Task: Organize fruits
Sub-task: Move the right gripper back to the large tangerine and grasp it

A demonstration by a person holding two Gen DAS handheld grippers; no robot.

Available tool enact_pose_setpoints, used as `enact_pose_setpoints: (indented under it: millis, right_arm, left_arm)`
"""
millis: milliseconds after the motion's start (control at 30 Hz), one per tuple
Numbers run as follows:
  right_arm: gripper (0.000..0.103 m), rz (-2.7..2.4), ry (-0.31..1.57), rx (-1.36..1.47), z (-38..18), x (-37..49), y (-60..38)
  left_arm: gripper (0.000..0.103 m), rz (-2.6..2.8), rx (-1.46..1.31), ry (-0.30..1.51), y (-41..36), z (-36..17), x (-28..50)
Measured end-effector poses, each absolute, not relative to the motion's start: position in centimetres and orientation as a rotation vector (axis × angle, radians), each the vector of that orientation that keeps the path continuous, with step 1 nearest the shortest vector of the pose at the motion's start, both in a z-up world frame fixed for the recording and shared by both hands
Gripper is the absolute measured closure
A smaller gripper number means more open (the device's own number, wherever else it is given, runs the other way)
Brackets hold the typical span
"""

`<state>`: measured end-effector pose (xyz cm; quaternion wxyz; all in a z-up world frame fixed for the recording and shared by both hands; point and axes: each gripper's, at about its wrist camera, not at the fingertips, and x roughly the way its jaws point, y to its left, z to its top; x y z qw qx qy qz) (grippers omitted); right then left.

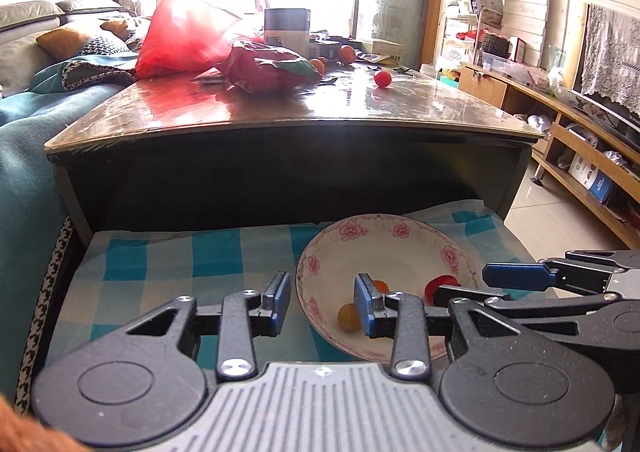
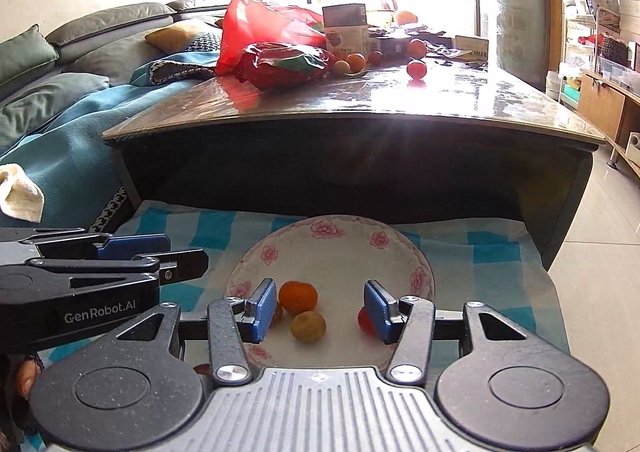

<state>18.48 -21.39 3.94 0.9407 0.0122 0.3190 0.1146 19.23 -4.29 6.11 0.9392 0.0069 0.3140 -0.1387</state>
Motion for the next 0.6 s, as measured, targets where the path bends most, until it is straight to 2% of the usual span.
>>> enact_pose_setpoints:
  millis: [267, 600]
  right_arm:
    - [0.058, 0.260, 0.681, 0.002, 4.1, 15.5, -20.3]
    - [0.058, 0.308, 0.753, 0.004, 2.8, 11.6, -18.9]
  left_arm:
    - [0.059, -0.288, 0.015, 0.658, -3.0, 6.5, 16.0]
    - [0.059, -0.268, 0.015, 0.745, 0.0, 4.6, 12.4]
